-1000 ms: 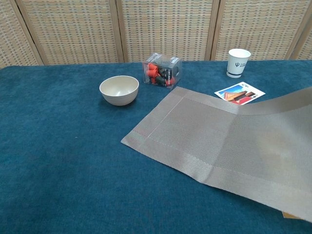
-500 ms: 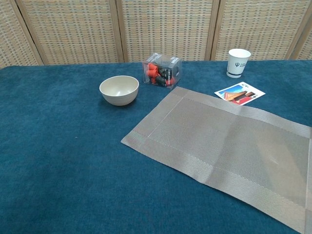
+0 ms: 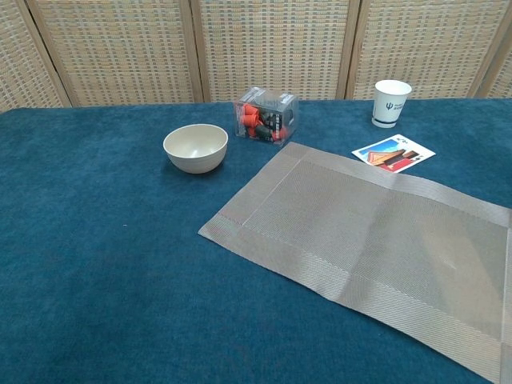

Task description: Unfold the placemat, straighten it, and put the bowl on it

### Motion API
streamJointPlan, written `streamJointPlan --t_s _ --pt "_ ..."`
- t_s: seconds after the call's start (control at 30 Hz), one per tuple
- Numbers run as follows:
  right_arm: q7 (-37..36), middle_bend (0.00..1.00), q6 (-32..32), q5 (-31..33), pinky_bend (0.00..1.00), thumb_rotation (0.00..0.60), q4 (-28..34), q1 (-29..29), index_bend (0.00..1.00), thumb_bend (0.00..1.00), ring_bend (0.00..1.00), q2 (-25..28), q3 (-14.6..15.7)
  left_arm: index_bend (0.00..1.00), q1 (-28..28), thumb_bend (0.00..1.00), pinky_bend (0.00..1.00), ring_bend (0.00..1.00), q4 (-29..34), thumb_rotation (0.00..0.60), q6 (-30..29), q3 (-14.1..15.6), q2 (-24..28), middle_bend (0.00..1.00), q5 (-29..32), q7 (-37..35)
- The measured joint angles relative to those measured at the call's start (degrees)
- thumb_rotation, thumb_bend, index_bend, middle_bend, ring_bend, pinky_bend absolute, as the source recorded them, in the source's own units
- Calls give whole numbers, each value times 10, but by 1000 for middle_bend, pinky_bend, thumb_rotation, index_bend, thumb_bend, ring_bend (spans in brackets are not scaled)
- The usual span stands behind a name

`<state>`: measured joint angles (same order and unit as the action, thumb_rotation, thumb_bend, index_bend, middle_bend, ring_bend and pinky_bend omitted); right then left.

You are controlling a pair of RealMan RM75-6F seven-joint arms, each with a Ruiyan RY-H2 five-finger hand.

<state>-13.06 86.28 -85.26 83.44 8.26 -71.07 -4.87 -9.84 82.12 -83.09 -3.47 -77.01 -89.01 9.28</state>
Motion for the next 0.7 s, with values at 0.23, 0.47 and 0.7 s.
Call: streamJointPlan --t_s 0.23,0.47,0.7 --pt "-16 0 -6 2 0 600 15 -2 88 134 0 15 -3 98 -71 134 0 0 25 600 75 -24 -28 0 -2 72" --pt "-40 0 -14 3 0 600 18 -2 88 134 0 22 -5 113 -154 135 0 0 31 600 165 -57 -91 0 27 163" --pt "-67 0 -18 7 0 600 16 -2 88 134 0 30 -11 124 -234 135 0 0 -12 600 258 -72 -163 0 67 217"
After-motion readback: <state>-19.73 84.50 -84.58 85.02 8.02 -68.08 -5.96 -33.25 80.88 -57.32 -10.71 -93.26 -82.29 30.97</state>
